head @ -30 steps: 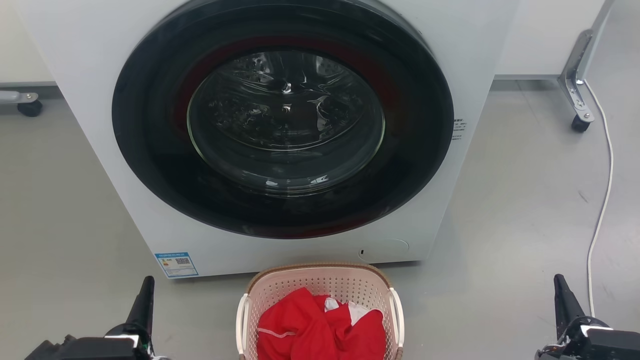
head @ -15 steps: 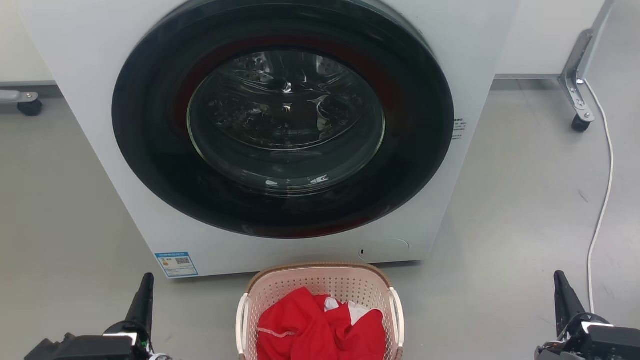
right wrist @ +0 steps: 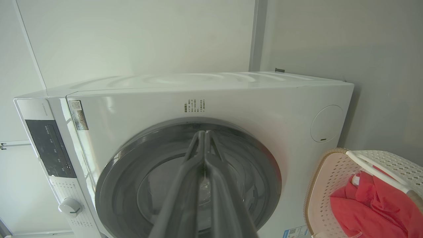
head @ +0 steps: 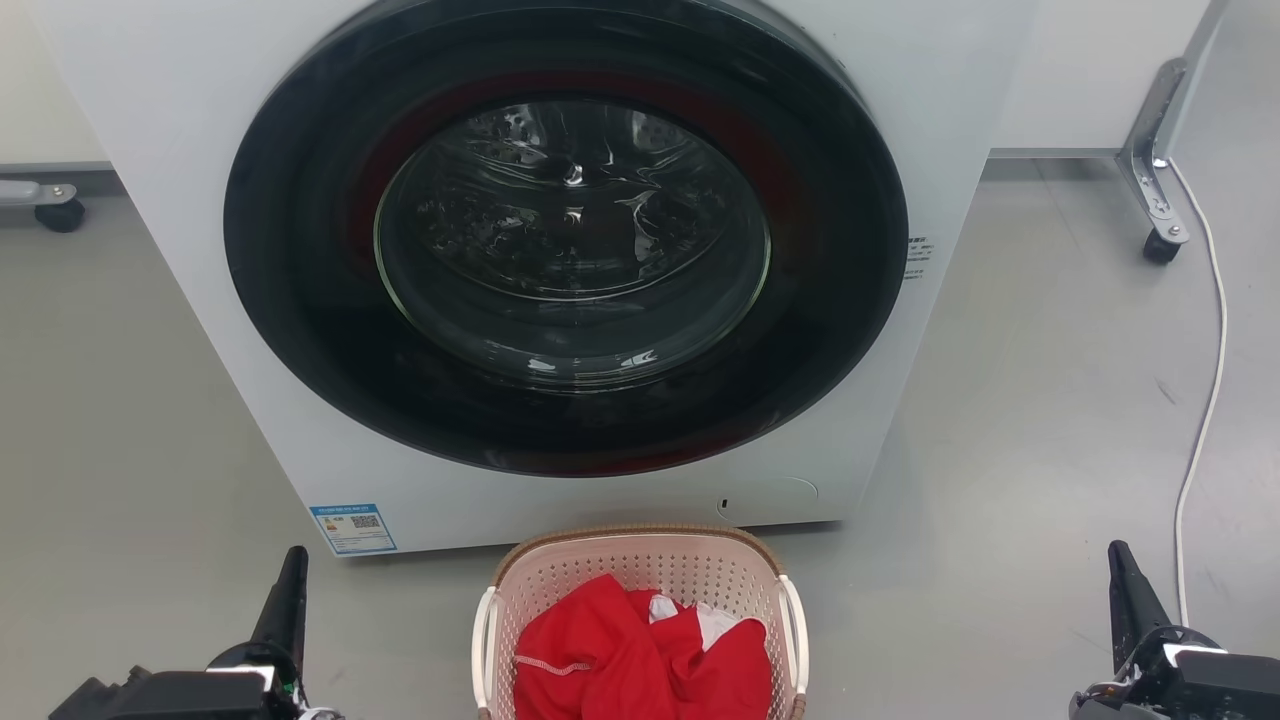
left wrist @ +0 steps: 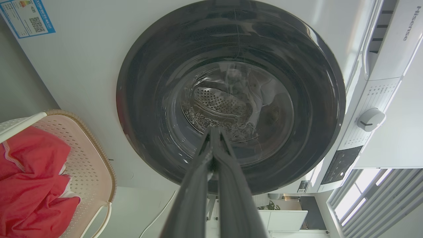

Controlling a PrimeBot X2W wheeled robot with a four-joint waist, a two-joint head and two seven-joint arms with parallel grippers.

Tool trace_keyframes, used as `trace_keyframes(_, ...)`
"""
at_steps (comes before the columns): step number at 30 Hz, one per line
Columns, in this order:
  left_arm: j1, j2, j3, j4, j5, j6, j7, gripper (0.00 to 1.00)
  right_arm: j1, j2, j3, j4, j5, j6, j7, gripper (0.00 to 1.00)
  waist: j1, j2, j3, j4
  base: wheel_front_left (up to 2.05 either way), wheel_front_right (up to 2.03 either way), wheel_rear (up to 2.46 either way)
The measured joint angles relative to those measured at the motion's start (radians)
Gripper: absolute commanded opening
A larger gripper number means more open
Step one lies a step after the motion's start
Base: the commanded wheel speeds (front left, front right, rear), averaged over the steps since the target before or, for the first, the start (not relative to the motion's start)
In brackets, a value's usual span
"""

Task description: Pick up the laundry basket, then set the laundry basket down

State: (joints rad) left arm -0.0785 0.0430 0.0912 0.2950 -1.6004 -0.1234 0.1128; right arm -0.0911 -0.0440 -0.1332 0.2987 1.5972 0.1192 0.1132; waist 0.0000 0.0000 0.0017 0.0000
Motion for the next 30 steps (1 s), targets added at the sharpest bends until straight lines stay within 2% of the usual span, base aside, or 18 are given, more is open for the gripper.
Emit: trace_keyframes(30, 0.0, 0.0, 0.0, 0.001, 0.0, 0.0, 0.0, 0.0, 0.0, 0.0, 0.0, 0.0, 0.0, 0.001, 0.0, 0.0, 0.0, 0.0, 0.0, 0.0, 0.0, 0.0, 0.0)
